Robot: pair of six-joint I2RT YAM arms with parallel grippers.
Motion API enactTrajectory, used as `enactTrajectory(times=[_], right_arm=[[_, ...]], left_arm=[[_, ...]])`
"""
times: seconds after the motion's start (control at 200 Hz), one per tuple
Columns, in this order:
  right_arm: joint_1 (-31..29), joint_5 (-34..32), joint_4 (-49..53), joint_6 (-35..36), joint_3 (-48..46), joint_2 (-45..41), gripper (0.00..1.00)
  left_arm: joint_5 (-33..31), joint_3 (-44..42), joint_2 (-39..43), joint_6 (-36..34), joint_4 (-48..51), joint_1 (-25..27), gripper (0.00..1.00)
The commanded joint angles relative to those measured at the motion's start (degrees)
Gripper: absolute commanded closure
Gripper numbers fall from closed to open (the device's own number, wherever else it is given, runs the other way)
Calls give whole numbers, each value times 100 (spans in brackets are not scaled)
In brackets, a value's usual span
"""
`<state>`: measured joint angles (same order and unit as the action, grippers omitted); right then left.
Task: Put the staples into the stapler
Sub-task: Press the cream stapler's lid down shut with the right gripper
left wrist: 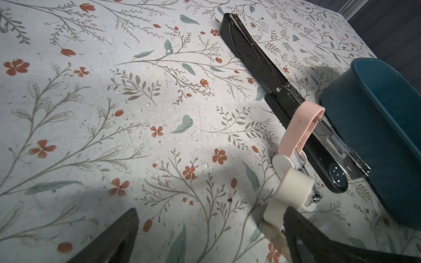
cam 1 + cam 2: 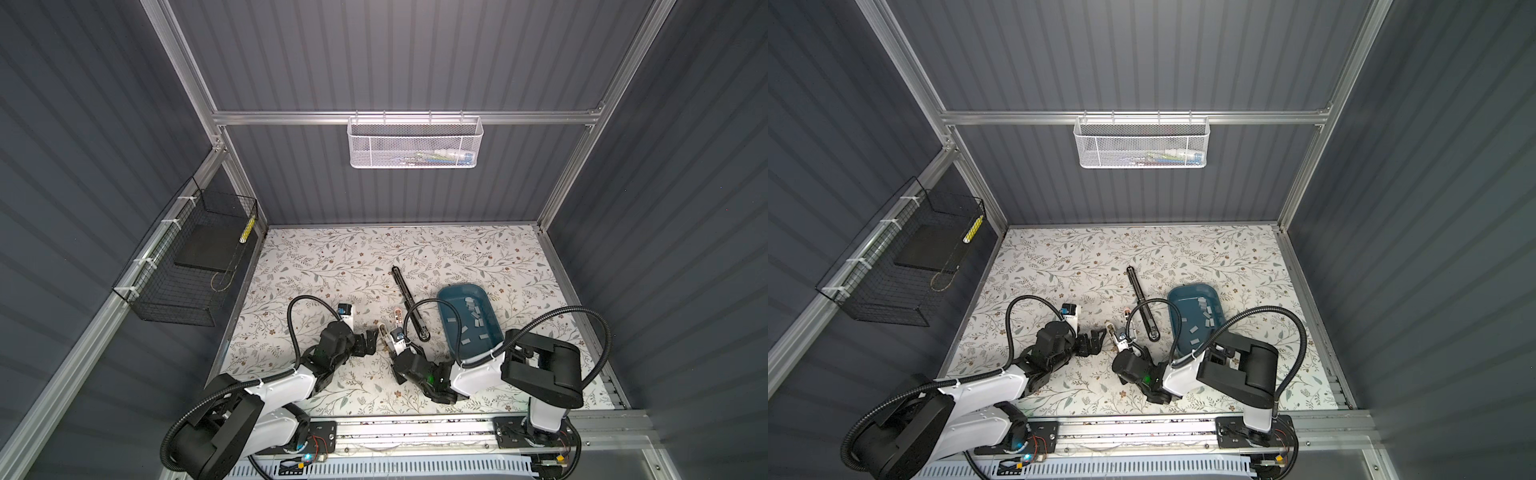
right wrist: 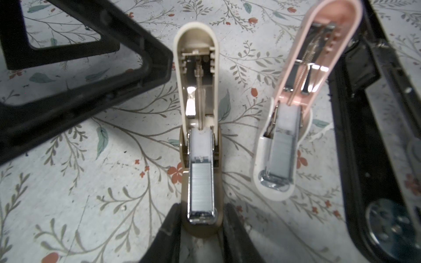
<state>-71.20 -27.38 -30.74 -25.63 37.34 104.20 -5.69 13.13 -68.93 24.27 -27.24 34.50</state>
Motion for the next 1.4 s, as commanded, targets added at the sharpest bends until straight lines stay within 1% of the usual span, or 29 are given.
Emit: enactTrajectory(times=[0.0, 0.245, 0.315, 0.4, 0.57, 0.685, 0.835, 0.966, 1.136, 1.181, 1.256, 1.391], right_arm=[[-52, 124, 204, 13, -185, 167, 73], [-66, 122, 179, 2, -248, 62, 76], [-62, 121, 148, -30, -271, 65, 76], [-61, 154, 141, -26, -240, 87, 77], [-74, 158, 139, -14, -178, 134, 77], [-71, 132, 197, -3, -135, 98, 77], [-72, 99, 136, -21, -140, 69, 77], [-75, 103, 49, -55, -167, 100, 77], [-70, 125, 91, -65, -145, 41, 77], [-78, 117, 112, -65, -157, -40, 75], [-71, 79, 122, -76, -224, -205, 66], [-71, 44, 337, -48, -212, -589, 53]], left_arm=[[-163, 162, -72, -11, -74, 4, 0], [-502, 353, -410, 43, -126, 4, 0], [-514, 429, -544, -11, -132, 4, 0], [-307, 522, -716, -78, -177, 4, 0], [532, 461, -886, -189, -708, 4, 0], [761, 336, -868, -321, -1002, 4, 0], [1153, 364, -989, -510, -1025, 0, 0], [1255, 135, -886, -505, -1291, 2, 0], [1079, -33, -602, -550, -1204, 4, 0], [1079, -46, -598, -552, -1213, 4, 0], [1088, -71, -643, -555, -1280, 4, 0], [1115, -40, -706, -618, -1289, 4, 0]])
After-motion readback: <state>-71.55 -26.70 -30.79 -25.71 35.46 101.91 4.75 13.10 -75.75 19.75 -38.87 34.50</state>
